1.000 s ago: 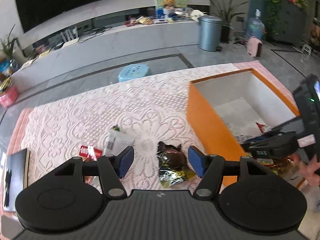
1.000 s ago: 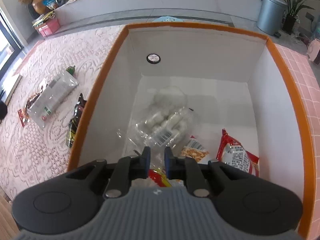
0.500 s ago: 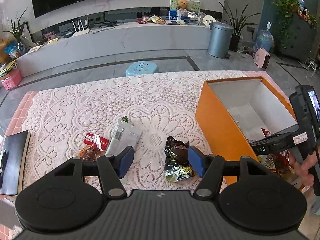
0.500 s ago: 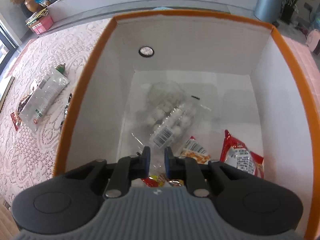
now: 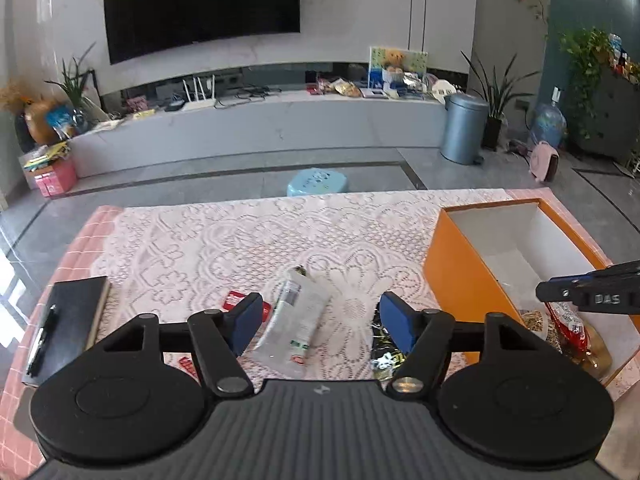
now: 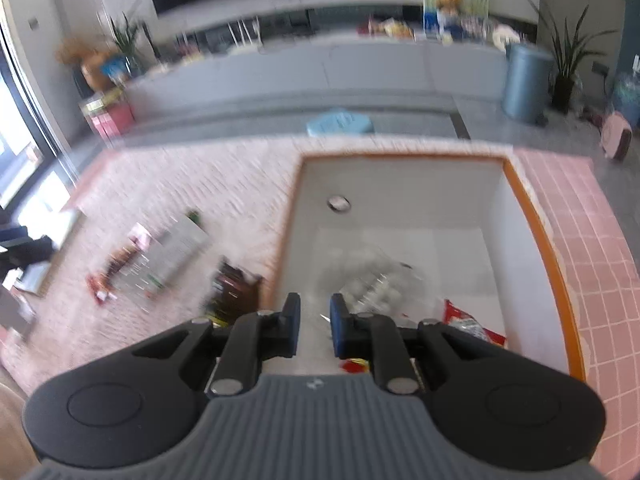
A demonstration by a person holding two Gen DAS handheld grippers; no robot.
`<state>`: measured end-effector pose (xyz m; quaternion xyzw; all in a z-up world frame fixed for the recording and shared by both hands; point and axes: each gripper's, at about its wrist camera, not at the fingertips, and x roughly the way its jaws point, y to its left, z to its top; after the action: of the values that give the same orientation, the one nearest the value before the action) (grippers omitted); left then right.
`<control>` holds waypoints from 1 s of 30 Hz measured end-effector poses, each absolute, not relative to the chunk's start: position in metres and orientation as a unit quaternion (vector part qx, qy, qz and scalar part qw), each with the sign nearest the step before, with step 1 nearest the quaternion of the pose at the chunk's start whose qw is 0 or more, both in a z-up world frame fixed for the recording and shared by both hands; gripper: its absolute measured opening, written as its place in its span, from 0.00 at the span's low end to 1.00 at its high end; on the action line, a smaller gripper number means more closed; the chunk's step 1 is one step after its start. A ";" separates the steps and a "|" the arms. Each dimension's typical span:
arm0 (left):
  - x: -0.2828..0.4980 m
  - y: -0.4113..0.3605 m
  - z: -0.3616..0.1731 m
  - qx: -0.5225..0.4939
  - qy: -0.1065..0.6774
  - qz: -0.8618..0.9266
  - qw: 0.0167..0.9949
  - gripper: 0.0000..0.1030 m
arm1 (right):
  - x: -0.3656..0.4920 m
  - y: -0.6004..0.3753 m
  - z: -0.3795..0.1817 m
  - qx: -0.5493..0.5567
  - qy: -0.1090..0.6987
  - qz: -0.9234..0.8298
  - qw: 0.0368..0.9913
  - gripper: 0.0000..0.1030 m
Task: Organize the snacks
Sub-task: 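Move both tools back over the snacks left on the table, then grasp the dark wrapped snack with the right tool while the left tool grasps the white pouch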
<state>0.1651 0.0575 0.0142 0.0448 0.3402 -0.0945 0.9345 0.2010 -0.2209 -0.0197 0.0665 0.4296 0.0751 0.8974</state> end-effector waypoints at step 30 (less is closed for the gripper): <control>0.220 0.087 -0.078 0.062 0.405 -0.118 0.905 0.74 | 0.188 -0.087 -0.084 0.010 0.364 0.054 0.930 0.50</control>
<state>0.2202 0.0874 -0.0785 0.0622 0.4048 -0.1177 0.9047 0.1881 -0.0873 -0.0844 0.0101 0.3636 0.0539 0.9299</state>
